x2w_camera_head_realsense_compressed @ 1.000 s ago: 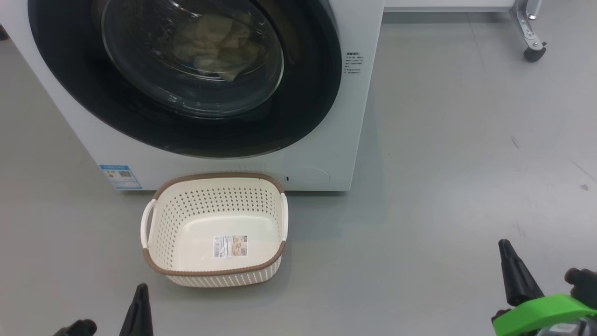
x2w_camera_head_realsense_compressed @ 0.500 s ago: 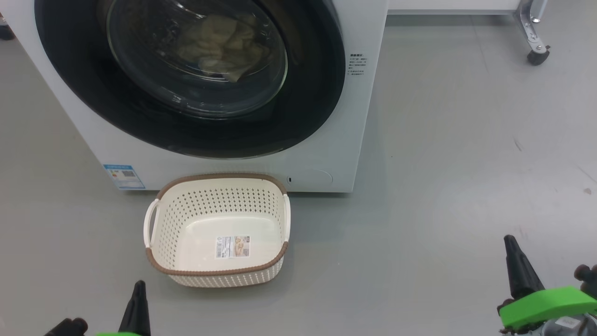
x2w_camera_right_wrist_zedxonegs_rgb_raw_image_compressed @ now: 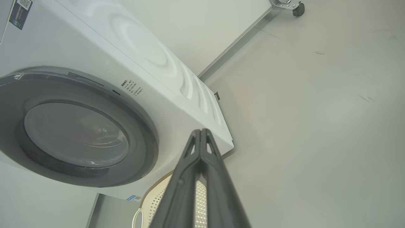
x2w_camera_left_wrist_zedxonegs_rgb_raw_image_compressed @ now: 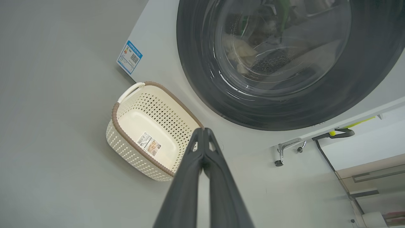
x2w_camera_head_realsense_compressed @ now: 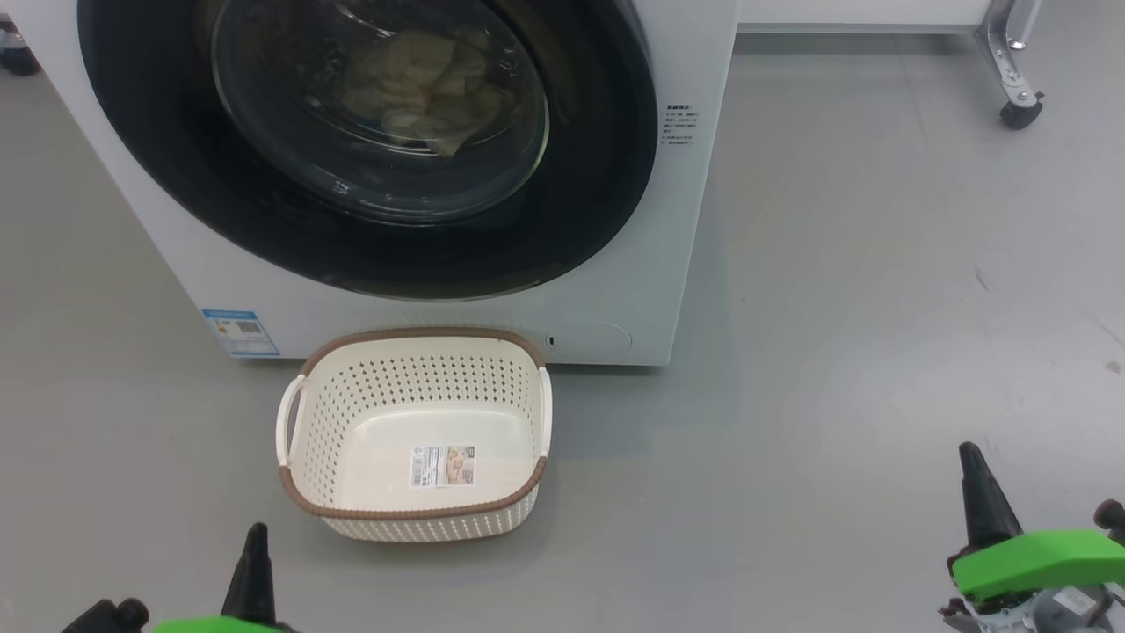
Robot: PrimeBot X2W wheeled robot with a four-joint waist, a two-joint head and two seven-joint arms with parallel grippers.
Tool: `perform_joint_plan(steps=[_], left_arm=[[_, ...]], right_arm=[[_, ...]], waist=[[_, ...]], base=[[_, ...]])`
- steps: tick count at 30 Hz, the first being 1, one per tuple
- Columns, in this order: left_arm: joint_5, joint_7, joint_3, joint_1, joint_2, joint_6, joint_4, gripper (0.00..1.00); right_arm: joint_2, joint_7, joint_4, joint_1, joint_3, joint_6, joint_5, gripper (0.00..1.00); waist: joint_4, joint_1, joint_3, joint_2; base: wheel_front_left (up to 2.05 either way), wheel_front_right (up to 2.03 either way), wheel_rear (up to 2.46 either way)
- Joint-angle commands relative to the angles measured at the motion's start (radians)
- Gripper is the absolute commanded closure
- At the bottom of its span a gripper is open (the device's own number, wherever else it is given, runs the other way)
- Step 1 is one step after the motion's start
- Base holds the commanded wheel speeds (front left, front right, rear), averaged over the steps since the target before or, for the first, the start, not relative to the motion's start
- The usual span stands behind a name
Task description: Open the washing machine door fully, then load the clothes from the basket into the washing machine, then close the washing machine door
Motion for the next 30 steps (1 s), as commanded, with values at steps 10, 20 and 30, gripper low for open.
perform_joint_plan(steps=[10,20,30], left_arm=[[-0.125,0.033,0.033,-0.063,0.014,-0.012,-0.039,1.0],[-0.245,0.065,0.044,-0.076,0.015,-0.016,-0.042,1.0],[-0.344,0.091,0.054,-0.087,0.017,-0.019,-0.045,1.0]], right_arm=[[-0.007,0.034,-0.025,-0.065,-0.004,-0.002,0.129,1.0],[-0.003,0.066,-0.021,-0.083,-0.009,-0.002,0.252,1.0],[0.001,0.092,-0.017,-0.098,-0.013,-0.003,0.353,1.0]], waist=[[0.007,0.0,-0.004,0.0],[0.014,0.0,-0.007,0.0],[0.02,0.0,-0.01,0.0]], base=[[0.0,0.0,0.0],[0.0,0.0,0.0],[0.0,0.0,0.0]])
